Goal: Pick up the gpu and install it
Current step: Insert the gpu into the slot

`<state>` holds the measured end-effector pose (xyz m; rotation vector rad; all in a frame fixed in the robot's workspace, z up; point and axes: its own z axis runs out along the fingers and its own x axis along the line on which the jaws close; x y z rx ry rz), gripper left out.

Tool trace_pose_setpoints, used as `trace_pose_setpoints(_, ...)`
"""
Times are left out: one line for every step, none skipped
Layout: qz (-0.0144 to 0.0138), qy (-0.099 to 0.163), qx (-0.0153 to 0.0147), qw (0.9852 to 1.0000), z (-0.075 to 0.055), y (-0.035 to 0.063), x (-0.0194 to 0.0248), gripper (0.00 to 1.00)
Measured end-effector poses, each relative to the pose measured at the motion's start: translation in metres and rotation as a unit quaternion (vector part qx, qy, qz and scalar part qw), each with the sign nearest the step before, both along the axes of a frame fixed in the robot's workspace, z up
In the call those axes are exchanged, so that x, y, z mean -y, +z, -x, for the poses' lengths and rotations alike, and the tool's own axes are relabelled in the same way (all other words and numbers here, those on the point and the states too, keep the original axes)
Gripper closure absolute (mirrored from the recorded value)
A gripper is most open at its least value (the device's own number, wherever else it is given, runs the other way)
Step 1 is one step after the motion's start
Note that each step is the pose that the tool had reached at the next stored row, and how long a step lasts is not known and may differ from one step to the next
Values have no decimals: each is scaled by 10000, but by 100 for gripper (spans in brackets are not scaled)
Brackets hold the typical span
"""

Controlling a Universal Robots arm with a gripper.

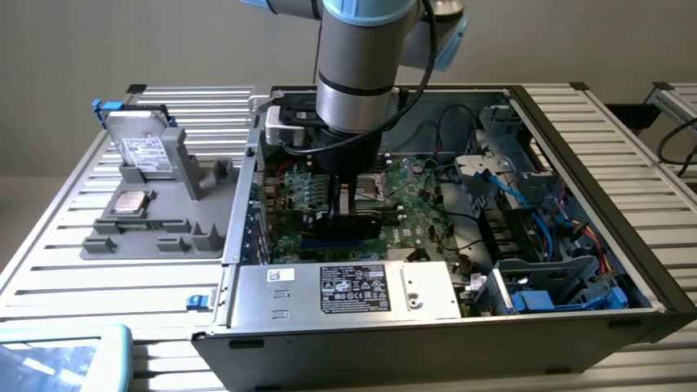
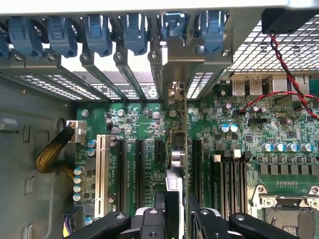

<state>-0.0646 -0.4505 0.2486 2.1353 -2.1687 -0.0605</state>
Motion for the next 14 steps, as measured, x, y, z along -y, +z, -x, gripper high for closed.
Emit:
trace_pose_setpoints(5,0,1,10000,0,-3,0,73)
trace_pose_setpoints(12,0,0,10000,0,-6,0,73)
trace_pose_setpoints(20,0,0,10000,0,-7,0,73)
trace_pose_setpoints(25,0,0,10000,0,-9,0,73)
trace_pose_setpoints(32,0,0,10000,0,-11,-1,73)
trace_pose_setpoints(32,0,0,10000,0,-12,-4,73)
trace_pose_setpoints(33,0,0,10000,0,-12,-7,73)
trace_pose_setpoints(33,0,0,10000,1,-12,-12,73)
trace_pose_setpoints(33,0,0,10000,1,-12,-19,73)
trace_pose_setpoints(33,0,0,10000,0,-12,-26,73)
trace_pose_setpoints(33,0,0,10000,0,-12,-28,73)
trace_pose_setpoints(33,1,0,10000,0,-13,-28,73)
trace_pose_setpoints(33,1,0,10000,0,-13,-28,73)
trace_pose_setpoints(33,1,0,10000,0,-13,-28,73)
